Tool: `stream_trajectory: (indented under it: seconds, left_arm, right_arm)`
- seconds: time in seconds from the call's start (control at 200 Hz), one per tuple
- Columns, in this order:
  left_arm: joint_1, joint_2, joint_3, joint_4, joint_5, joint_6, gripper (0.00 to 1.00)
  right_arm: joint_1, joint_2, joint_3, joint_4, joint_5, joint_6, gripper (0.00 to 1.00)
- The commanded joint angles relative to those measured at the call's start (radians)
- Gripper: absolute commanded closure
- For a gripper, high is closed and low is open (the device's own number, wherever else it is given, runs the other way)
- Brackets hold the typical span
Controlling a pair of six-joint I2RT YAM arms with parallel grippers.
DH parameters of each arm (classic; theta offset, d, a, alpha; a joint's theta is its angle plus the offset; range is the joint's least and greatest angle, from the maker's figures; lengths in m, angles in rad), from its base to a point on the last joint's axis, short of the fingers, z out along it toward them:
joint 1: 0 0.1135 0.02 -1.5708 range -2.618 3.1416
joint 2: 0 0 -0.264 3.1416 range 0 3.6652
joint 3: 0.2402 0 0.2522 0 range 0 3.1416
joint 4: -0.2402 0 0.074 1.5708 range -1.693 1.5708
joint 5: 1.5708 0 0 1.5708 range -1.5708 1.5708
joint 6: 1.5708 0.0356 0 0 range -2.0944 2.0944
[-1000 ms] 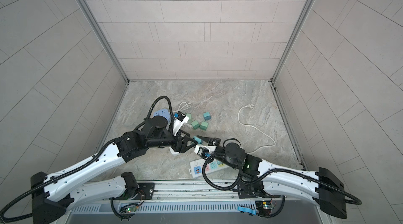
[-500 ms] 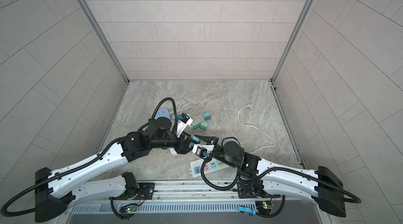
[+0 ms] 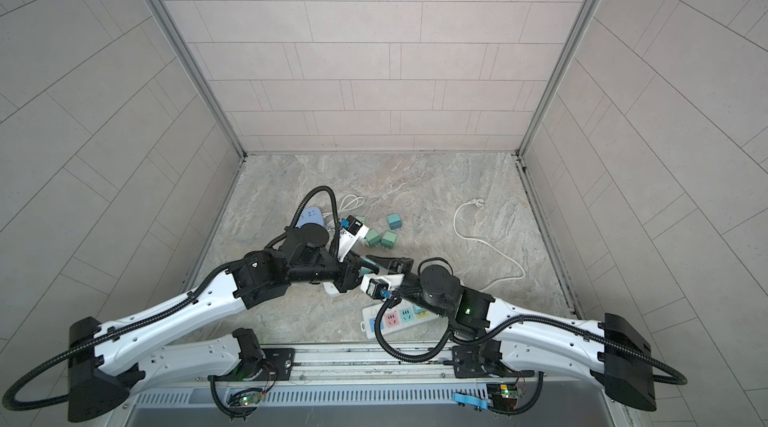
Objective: Insert the plug
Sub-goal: 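Grasp the teal adapter with the left gripper from the right gripper, then withdraw the open right gripper while the left gripper carries the adapter to the strip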
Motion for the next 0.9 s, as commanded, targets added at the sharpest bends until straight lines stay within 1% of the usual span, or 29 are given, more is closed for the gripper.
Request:
stream_trajectory:
  seconds: [0.0, 0.1, 0.2, 0.235, 0.265, 0.28, 0.31, 0.34, 0.445, 0.46, 0.465, 0.475, 0.48, 0.495, 0.55, 0.736, 0.801, 0.891]
  left_arm:
    - [-0.014, -0.010, 0.004, 0.013, 0.023, 0.028, 0.73]
    - [-0.013, -0.019, 0.004, 0.008, 0.021, 0.028, 0.79]
    - [-0.015, -0.030, 0.005, 0.008, 0.009, 0.029, 0.82]
    - [-0.013, -0.033, 0.005, 0.010, 0.007, 0.030, 0.84]
    - [-0.013, -0.034, 0.005, 0.012, 0.008, 0.030, 0.86]
    - [-0.016, -0.034, 0.006, 0.012, 0.007, 0.030, 0.87]
    - [-0.015, -0.032, 0.006, 0.013, 0.008, 0.030, 0.88]
    - [-0.015, -0.031, 0.008, 0.013, 0.007, 0.029, 0.89]
    - [-0.016, -0.044, 0.001, 0.010, -0.017, 0.042, 0.96]
    - [-0.015, -0.047, 0.000, 0.008, -0.026, 0.044, 0.97]
    - [-0.014, -0.048, -0.001, 0.008, -0.028, 0.045, 0.97]
    - [-0.015, -0.050, -0.001, 0.007, -0.031, 0.045, 0.98]
    - [-0.015, -0.051, -0.002, 0.007, -0.033, 0.047, 0.98]
    - [-0.015, -0.055, -0.005, 0.005, -0.041, 0.049, 0.98]
    - [-0.016, -0.071, -0.009, -0.009, -0.070, 0.051, 1.00]
    - [-0.014, -0.113, -0.001, -0.095, -0.136, 0.080, 1.00]
    - [-0.016, -0.131, -0.006, -0.128, -0.197, 0.100, 1.00]
    - [-0.022, -0.148, -0.008, -0.181, -0.309, 0.111, 1.00]
  right_arm:
    - [0.006, 0.013, 0.032, -0.010, -0.005, 0.000, 0.95]
    - [0.006, 0.017, 0.030, -0.015, 0.006, -0.005, 0.94]
    - [0.006, 0.017, 0.031, -0.023, 0.006, -0.011, 0.92]
    - [0.006, 0.019, 0.031, -0.024, 0.008, -0.008, 0.90]
    - [0.007, 0.019, 0.033, -0.025, 0.011, 0.002, 0.87]
    - [0.006, 0.019, 0.033, -0.029, 0.013, 0.005, 0.84]
    - [0.007, 0.021, 0.034, -0.033, 0.016, 0.013, 0.72]
    - [0.006, 0.020, 0.038, -0.038, 0.023, 0.023, 0.63]
    - [0.006, 0.017, 0.035, -0.059, 0.043, 0.055, 0.41]
    - [0.006, 0.016, 0.033, -0.059, 0.050, 0.059, 0.31]
    - [0.007, 0.015, 0.032, -0.060, 0.053, 0.060, 0.25]
    - [0.007, 0.014, 0.032, -0.060, 0.057, 0.063, 0.09]
    - [0.008, 0.014, 0.030, -0.060, 0.059, 0.065, 0.05]
    - [0.007, 0.012, 0.028, -0.060, 0.066, 0.070, 0.01]
    - [0.006, 0.005, 0.010, -0.053, 0.095, 0.088, 0.00]
    - [-0.004, -0.065, -0.037, -0.069, 0.169, 0.134, 0.00]
    - [-0.028, -0.098, -0.058, -0.076, 0.191, 0.165, 0.00]
    - [-0.105, -0.149, -0.091, -0.079, 0.200, 0.240, 0.00]
